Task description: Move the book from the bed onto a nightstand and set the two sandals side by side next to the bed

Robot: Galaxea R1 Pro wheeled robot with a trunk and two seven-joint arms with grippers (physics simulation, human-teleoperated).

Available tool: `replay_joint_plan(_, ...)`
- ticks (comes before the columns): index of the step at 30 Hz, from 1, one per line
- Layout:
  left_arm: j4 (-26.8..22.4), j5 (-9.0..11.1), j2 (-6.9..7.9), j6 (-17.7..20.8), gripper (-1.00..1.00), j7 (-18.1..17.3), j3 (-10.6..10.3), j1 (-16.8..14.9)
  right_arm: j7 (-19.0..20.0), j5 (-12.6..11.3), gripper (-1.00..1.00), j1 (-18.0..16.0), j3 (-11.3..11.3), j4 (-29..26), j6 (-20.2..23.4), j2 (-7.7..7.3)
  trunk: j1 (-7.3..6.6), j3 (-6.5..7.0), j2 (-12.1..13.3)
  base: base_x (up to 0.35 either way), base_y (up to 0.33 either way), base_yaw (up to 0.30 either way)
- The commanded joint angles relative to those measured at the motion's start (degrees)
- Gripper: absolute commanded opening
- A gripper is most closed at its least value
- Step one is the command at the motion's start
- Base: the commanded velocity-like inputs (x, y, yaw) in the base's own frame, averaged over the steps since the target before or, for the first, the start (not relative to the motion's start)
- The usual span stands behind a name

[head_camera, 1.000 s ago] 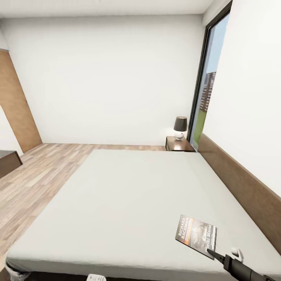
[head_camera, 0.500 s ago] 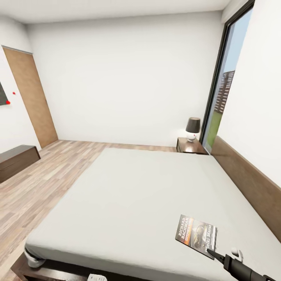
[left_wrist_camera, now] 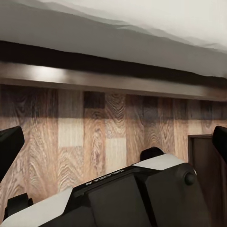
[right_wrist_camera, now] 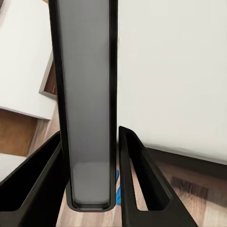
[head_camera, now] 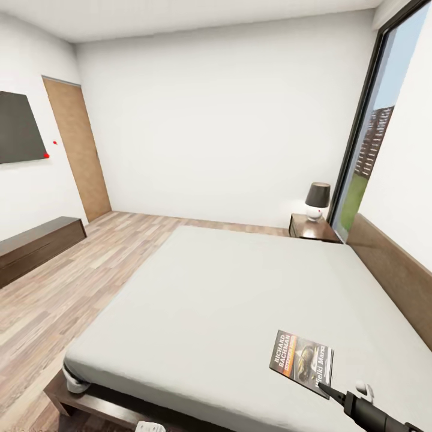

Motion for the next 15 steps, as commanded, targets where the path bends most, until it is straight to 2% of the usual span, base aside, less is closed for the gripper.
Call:
replay_joint_plan(1, 0.1, 0.4, 0.0, -0.3, 1.0, -0.1, -0.5, -0.1, 0.2, -0.1, -1.0, 0.0, -0.1, 0.0, 0.6, -0.02, 0.04, -0.14, -0.1, 0.0, 0.0, 0.208)
replay_joint_plan(15, 0.1, 0.4, 0.0, -0.3, 1.0, -0.1, -0.5, -0.1, 0.2, -0.1, -1.0, 0.0, -0.1, 0.0, 0.6, -0.02, 0.04, -0.14, -0.1, 0.0, 0.0, 0.207)
